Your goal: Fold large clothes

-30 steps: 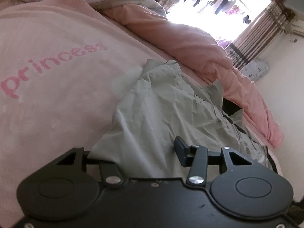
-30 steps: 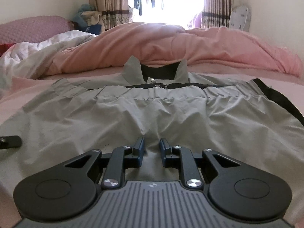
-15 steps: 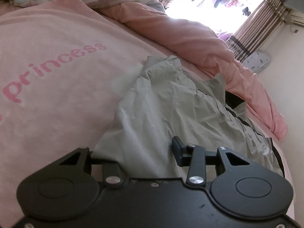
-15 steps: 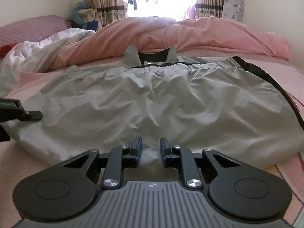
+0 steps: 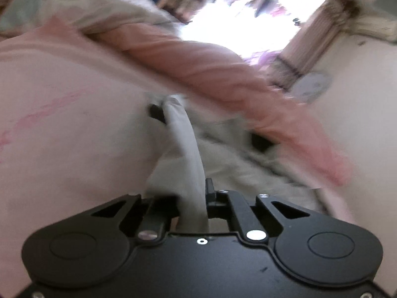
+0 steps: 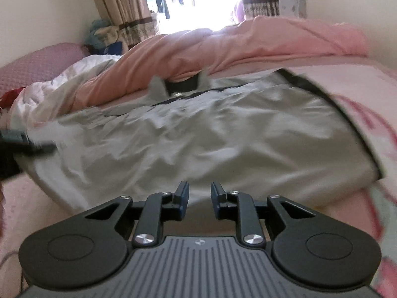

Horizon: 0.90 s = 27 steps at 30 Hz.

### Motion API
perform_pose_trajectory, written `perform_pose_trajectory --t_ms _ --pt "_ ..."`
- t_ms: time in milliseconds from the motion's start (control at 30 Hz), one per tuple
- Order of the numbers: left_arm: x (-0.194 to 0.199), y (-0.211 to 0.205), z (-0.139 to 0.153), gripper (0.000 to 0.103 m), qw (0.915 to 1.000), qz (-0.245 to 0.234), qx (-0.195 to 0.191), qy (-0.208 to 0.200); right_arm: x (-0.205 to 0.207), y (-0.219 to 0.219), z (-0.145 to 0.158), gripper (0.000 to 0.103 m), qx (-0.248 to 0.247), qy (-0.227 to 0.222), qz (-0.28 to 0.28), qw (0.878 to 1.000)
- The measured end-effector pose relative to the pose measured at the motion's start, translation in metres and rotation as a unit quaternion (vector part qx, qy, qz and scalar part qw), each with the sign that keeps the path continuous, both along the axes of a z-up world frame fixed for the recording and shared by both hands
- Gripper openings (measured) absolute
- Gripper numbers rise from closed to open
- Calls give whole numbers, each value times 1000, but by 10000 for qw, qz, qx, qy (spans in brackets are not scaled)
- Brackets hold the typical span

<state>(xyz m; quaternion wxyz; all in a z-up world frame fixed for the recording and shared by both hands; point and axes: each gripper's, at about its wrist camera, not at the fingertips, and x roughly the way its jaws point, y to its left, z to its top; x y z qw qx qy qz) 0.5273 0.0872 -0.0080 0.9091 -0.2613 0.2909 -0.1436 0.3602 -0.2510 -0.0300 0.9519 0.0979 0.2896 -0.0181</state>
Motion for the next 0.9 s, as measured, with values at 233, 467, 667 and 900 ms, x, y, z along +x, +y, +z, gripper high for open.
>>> perform_pose_trajectory --t_ms 233,467,667,900 --pt "-18 -113 55 2 9851 -1356 -316 -1006 -34 -63 -2 26 347 -132 -554 9978" --pt "-18 -284 6 1 9532 -2929 -138 -732 -56 -113 -6 26 348 -56 -1141 9928" --pt "-8 -344 -56 45 9447 -3135 926 -261 -75 -136 1 40 440 -200 -1403 9889" --pt "-53 -242 15 84 9555 -2341 1373 -1154 -60 -138 3 60 1687 -653 -695 9810"
